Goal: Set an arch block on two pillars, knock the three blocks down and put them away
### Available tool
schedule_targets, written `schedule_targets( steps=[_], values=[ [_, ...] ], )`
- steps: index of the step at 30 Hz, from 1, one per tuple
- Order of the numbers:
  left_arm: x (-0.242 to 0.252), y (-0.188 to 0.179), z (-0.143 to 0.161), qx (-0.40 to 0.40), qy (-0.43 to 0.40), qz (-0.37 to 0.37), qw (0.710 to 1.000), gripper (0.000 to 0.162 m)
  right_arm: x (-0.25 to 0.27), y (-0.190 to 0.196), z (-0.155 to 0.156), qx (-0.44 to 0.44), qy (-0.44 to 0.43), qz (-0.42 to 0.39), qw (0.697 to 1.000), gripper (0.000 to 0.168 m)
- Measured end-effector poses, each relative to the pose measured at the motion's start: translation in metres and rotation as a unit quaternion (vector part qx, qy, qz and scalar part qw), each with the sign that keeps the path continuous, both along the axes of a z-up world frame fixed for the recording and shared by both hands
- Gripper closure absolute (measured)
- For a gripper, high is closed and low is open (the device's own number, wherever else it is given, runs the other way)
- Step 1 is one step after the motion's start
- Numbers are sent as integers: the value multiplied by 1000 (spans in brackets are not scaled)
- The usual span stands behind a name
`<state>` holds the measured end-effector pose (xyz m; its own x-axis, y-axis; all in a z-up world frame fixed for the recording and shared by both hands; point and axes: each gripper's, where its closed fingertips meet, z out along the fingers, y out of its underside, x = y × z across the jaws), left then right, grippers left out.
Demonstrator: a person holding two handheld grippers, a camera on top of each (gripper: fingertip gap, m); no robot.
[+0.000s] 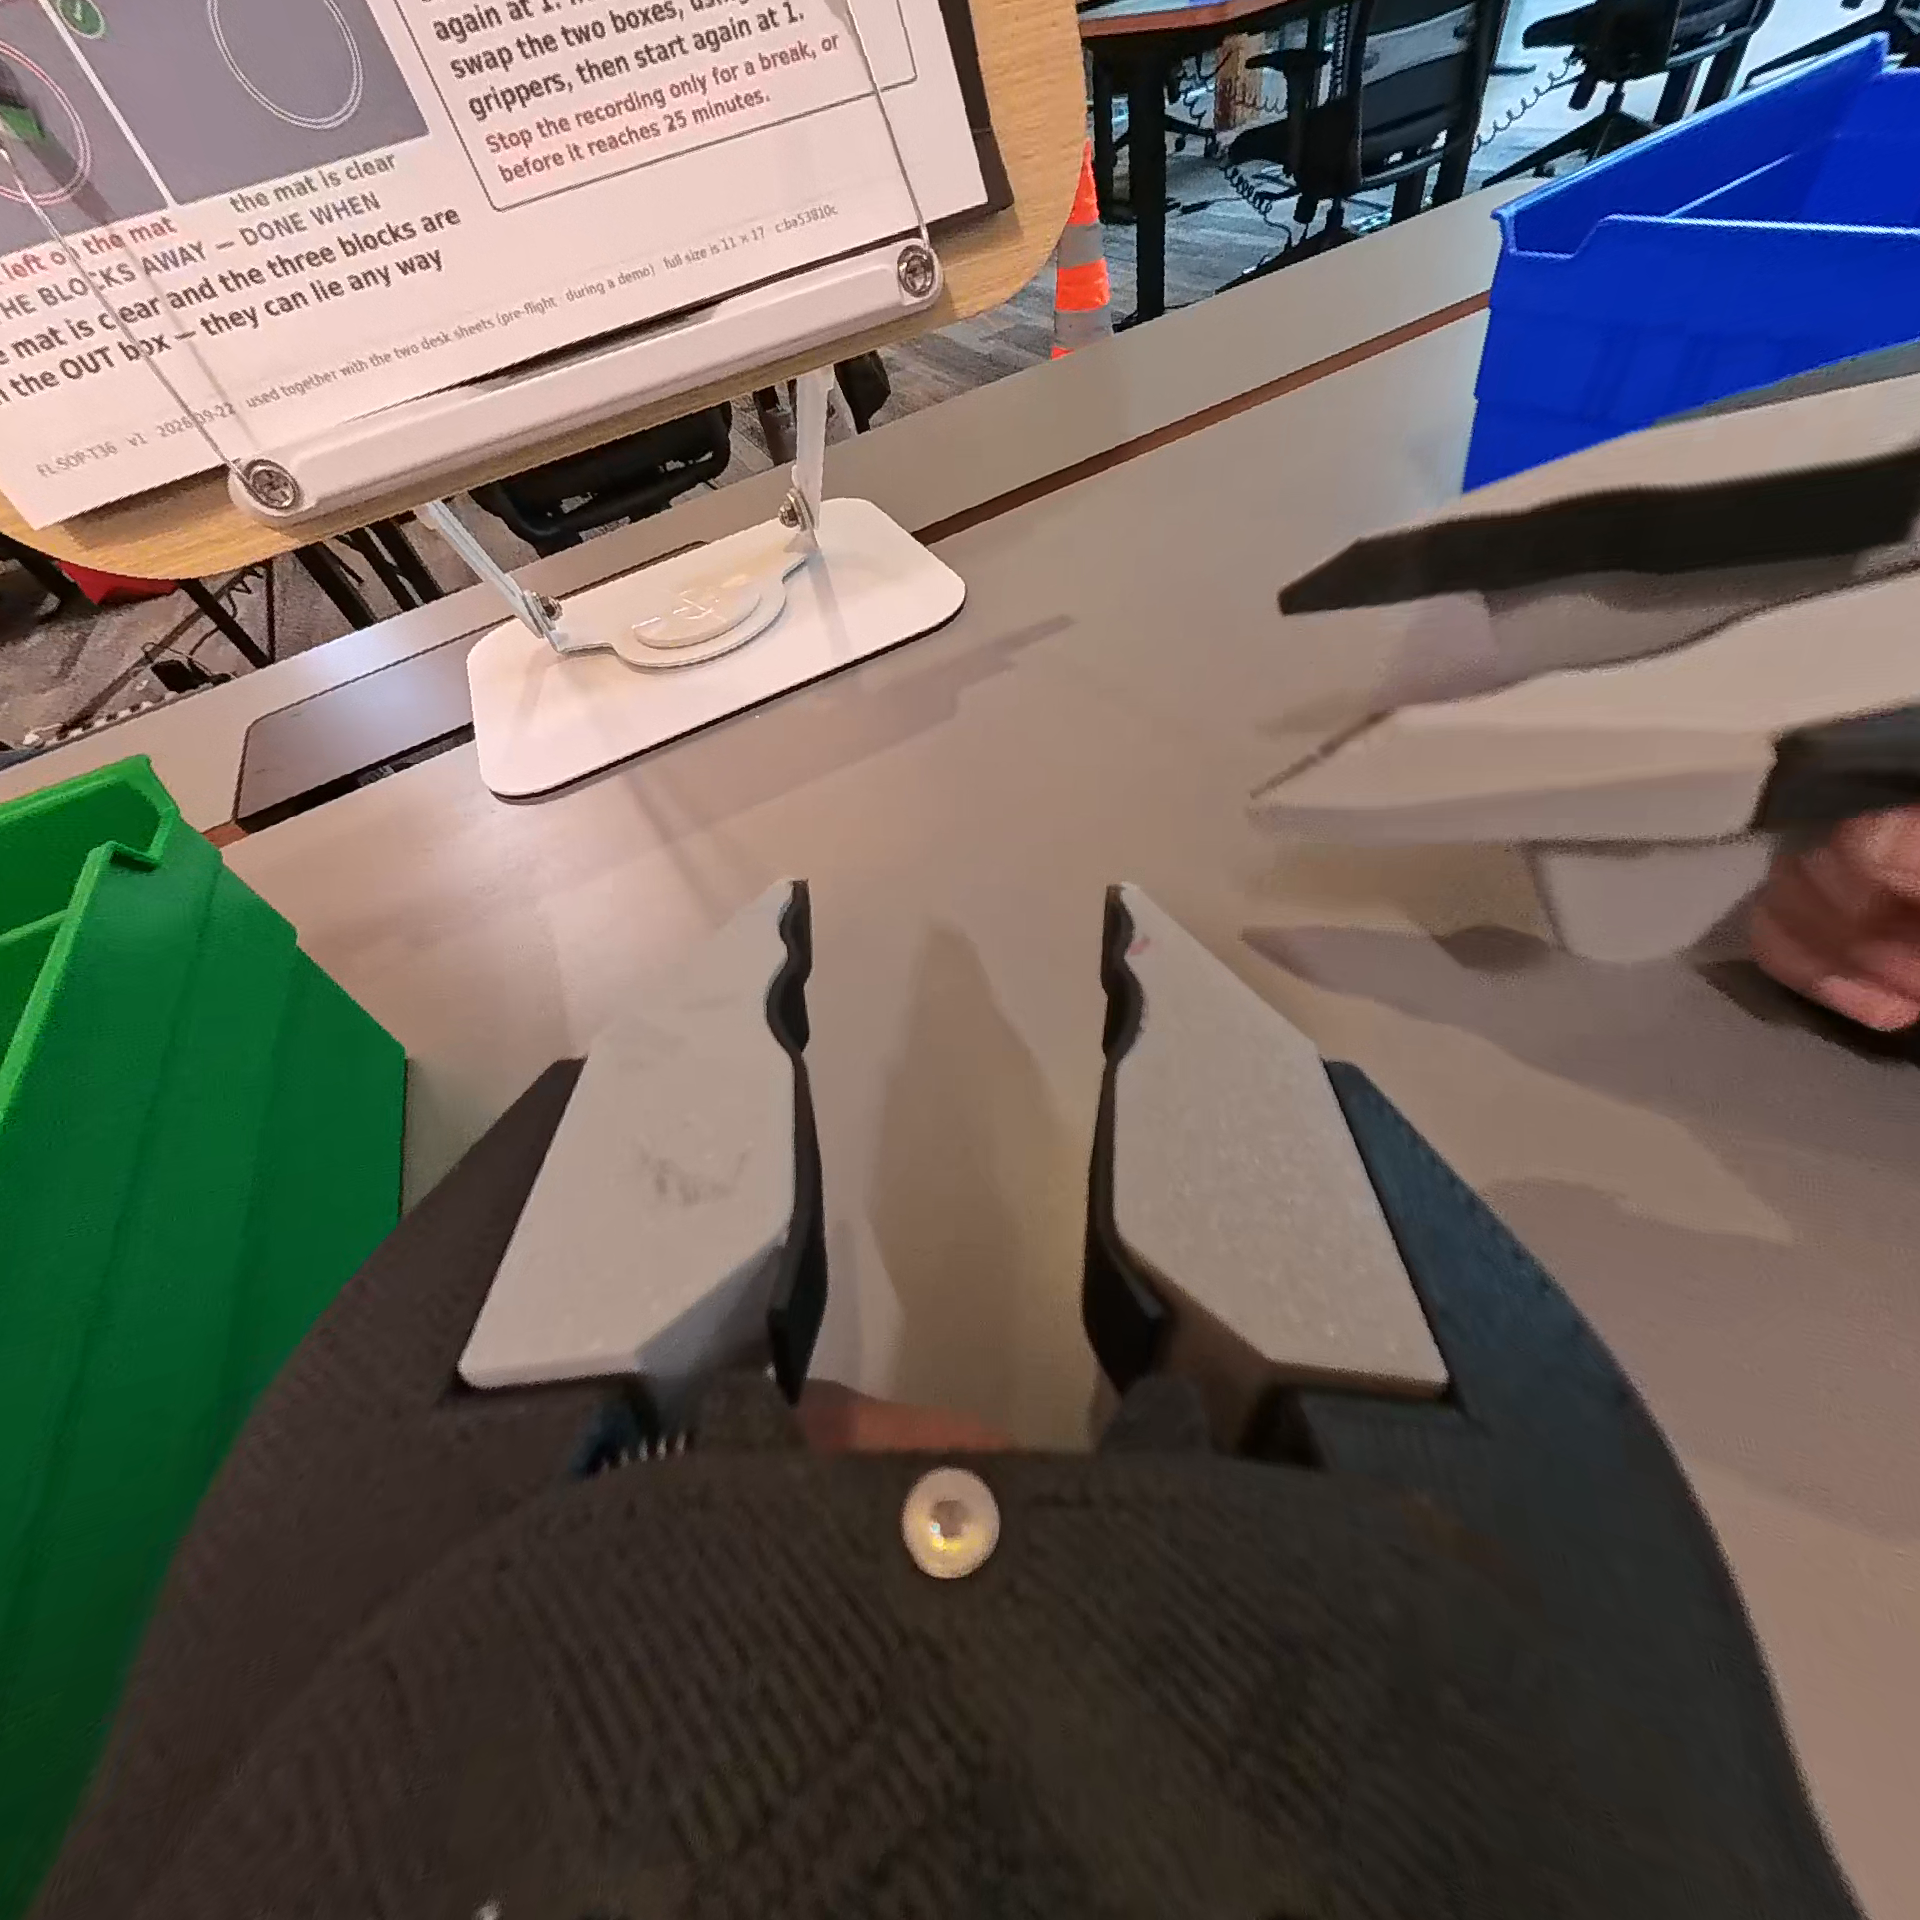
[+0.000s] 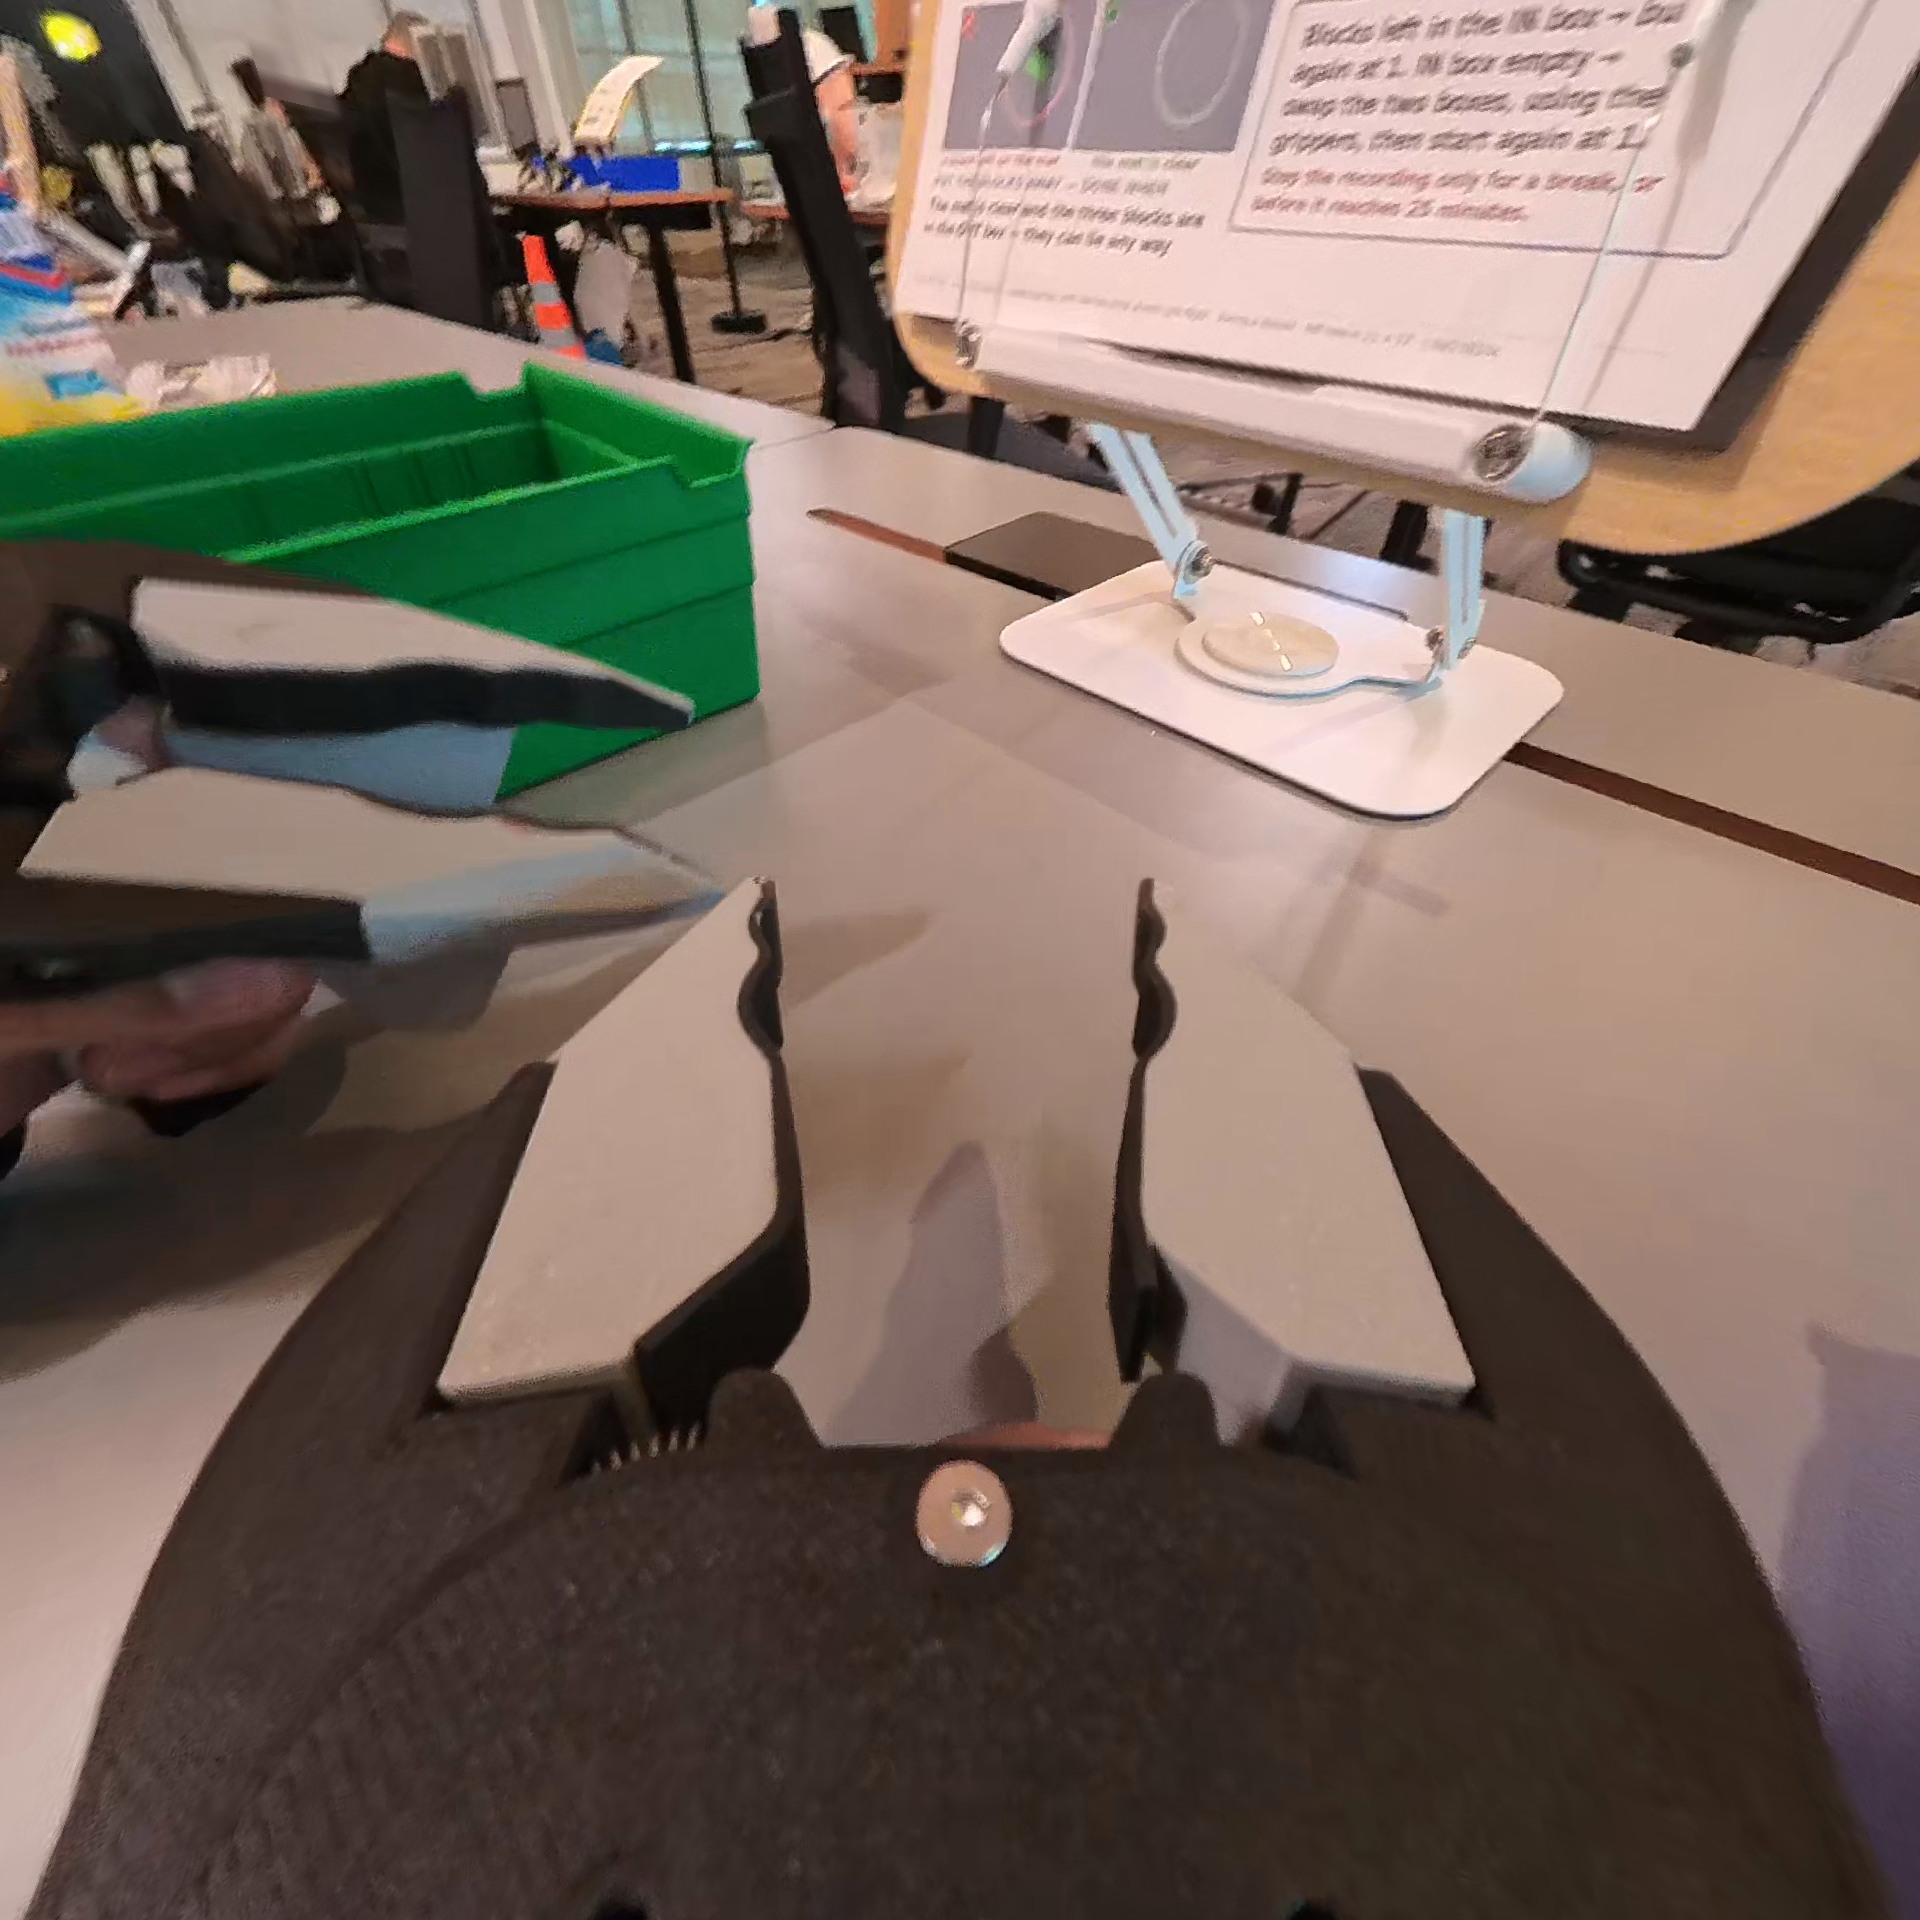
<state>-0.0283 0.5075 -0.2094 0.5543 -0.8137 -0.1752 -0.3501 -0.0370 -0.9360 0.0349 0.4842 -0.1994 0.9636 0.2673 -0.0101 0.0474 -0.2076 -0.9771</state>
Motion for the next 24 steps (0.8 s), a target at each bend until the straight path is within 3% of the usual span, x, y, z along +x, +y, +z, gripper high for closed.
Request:
schedule_targets(
  steps=[4,9,24],
  values=[
    [-1,1,1,4,-3,6,1000,108,-4,14,3,-1,29,-9,1000,101],
    [-4,0,7,22,-5,8,1000,108,-13,6,1,7,-19,10,1000,100],
    [-37,-10,77,120,-126,43,984,106,-23,-3,0,13,-53,36,998,100]
  ],
)
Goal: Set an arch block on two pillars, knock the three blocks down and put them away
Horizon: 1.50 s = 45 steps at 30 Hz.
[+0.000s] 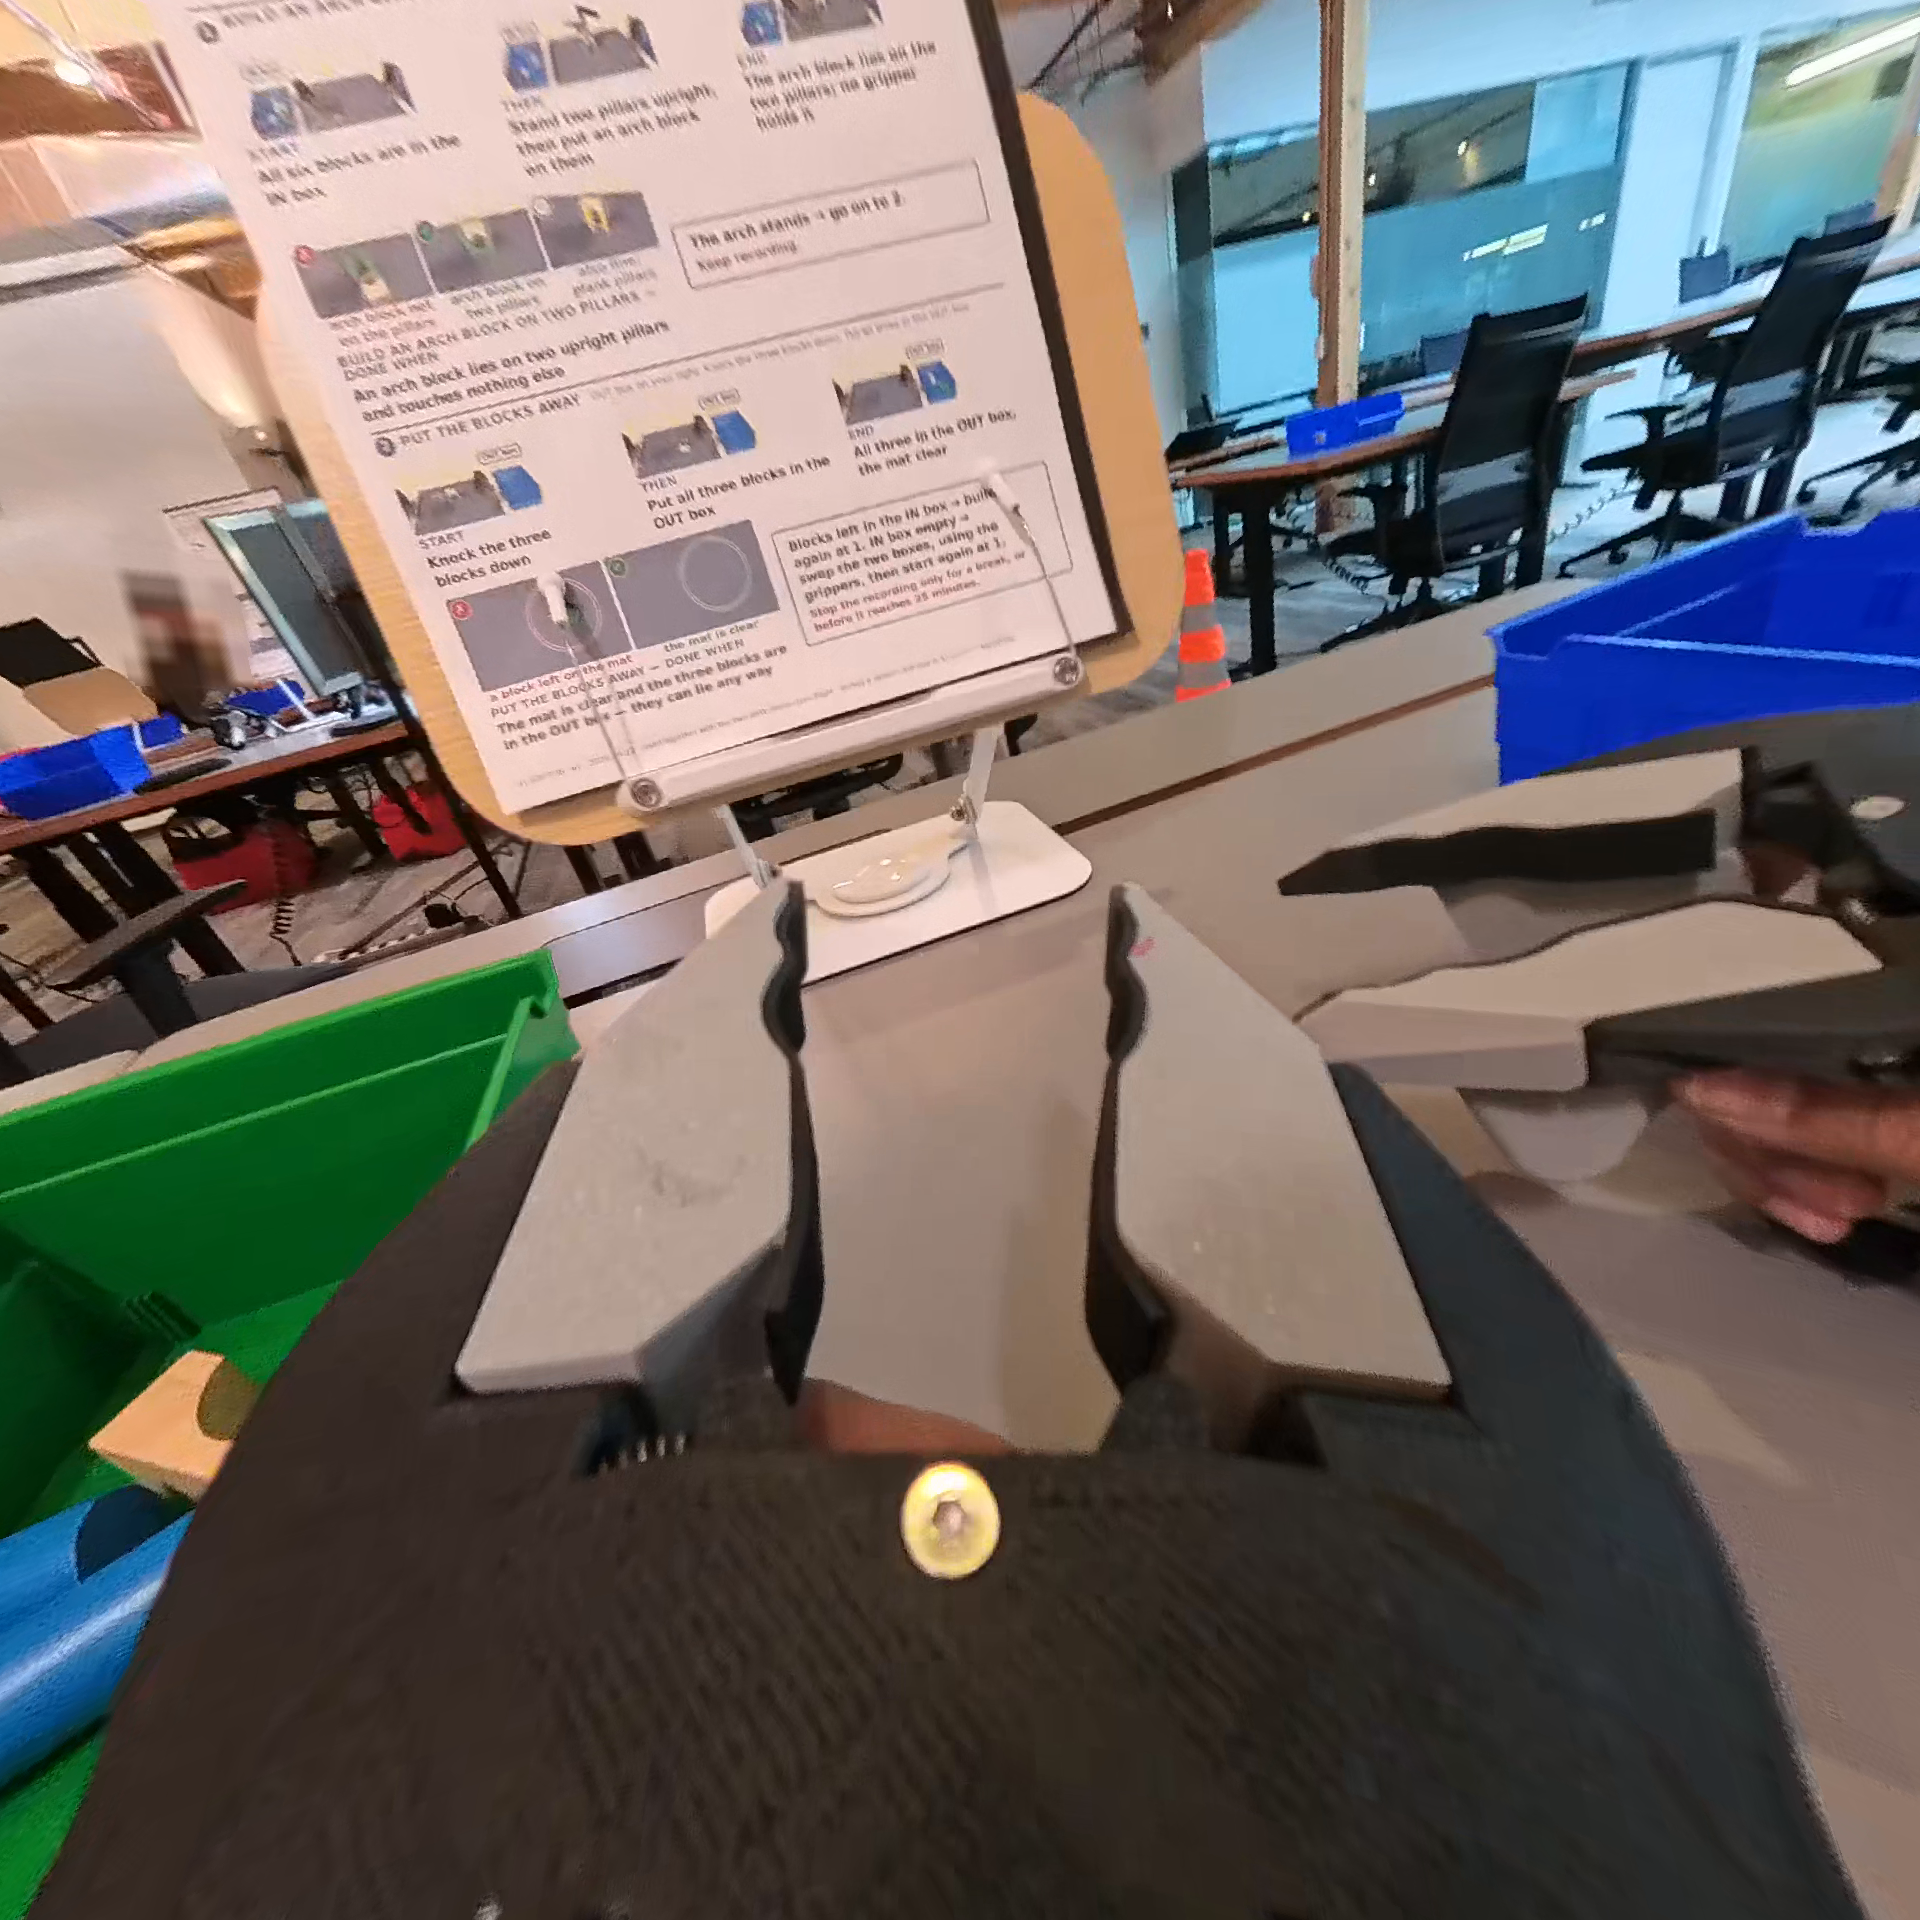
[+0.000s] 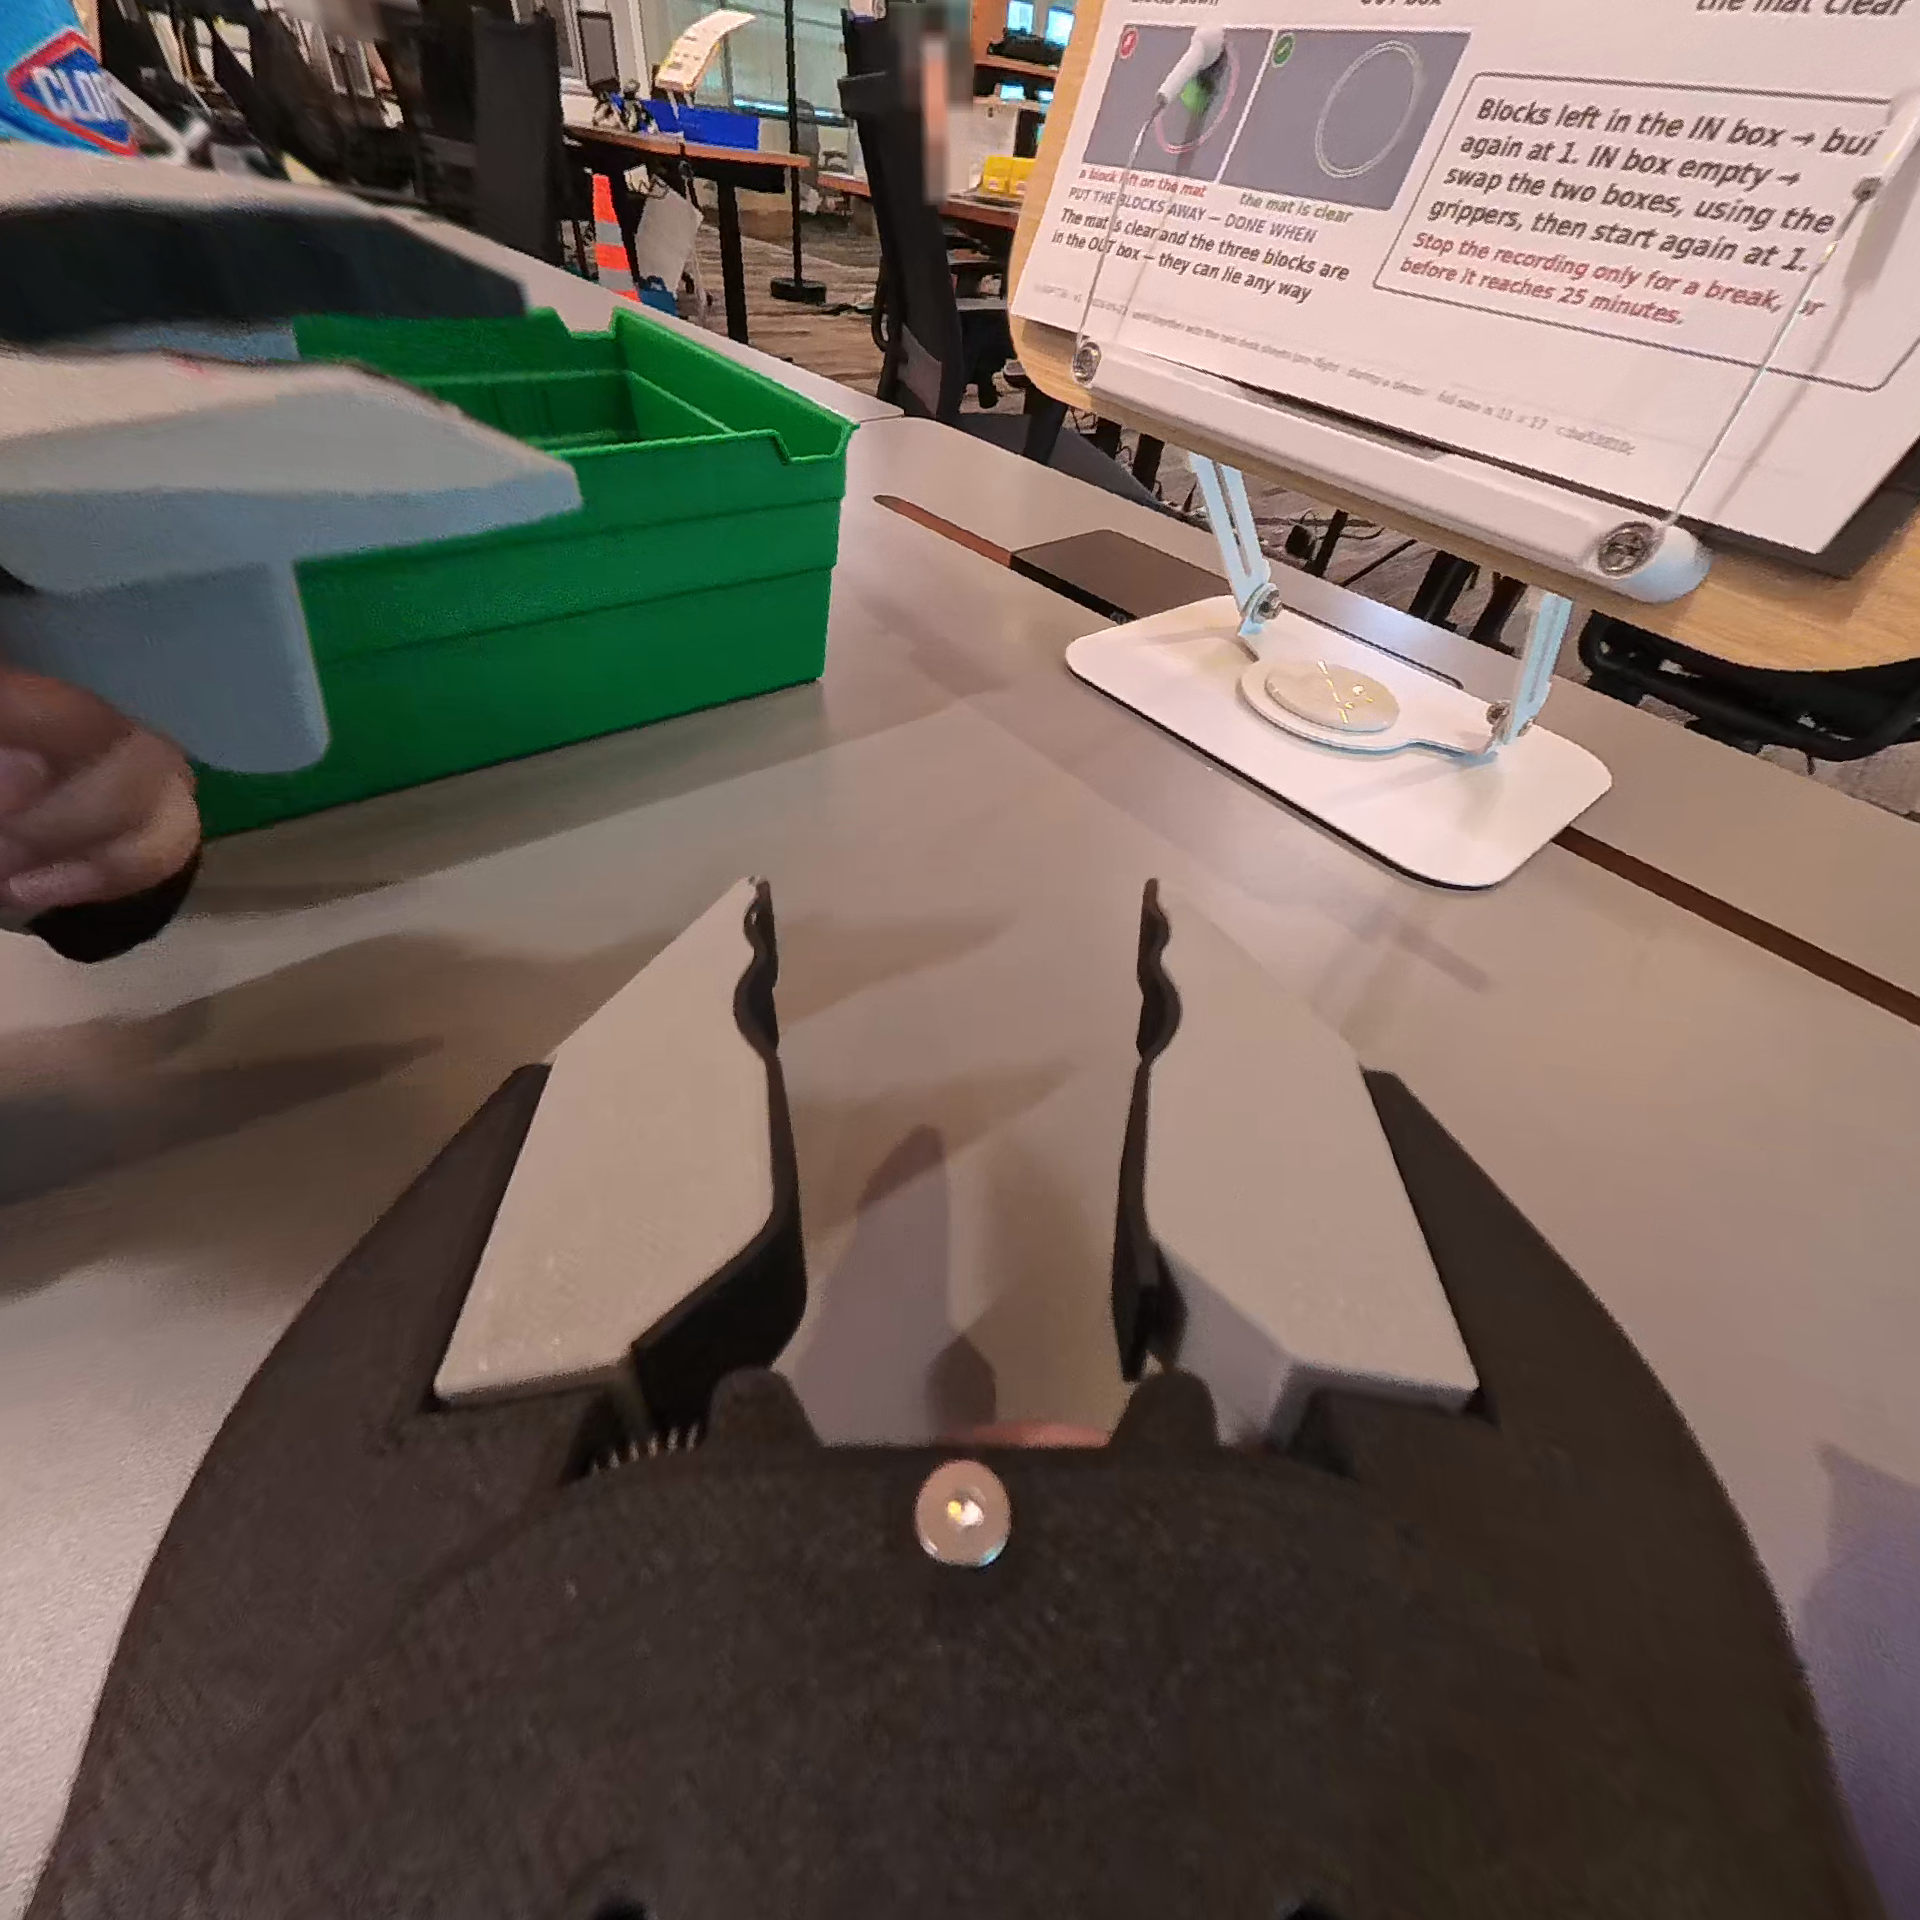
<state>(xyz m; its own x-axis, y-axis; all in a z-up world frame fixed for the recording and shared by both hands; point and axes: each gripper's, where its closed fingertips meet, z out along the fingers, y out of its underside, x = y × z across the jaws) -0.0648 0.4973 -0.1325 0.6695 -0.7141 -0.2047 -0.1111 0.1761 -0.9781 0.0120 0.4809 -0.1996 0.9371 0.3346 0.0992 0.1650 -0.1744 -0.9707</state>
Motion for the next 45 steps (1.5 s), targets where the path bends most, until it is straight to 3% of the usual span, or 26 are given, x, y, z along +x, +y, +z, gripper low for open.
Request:
schedule_targets(
  steps=[8,18,32,36,40,45],
  values=[
    [-10,2,7,-7,-30,-3,1000,107,-2,2,-8,-15,-13,2,1000,100],
    [-58,-10,67,86,-168,24,982,106,-2,4,-11,-25,-8,3,1000,100],
    [-94,-30,99,150,-233,34,960,105,-3,4,-13,-29,-9,8,1000,101],
    [-100,-34,98,114,-237,34,964,103,-2,5,-12,-30,0,8,1000,101],
    [-123,-28,115,104,-203,78,971,103,-1,5,-12,-30,2,7,1000,101],
    [-153,-5,99,12,-152,97,984,96,1,4,-11,-28,-1,5,1000,101]
  ],
)
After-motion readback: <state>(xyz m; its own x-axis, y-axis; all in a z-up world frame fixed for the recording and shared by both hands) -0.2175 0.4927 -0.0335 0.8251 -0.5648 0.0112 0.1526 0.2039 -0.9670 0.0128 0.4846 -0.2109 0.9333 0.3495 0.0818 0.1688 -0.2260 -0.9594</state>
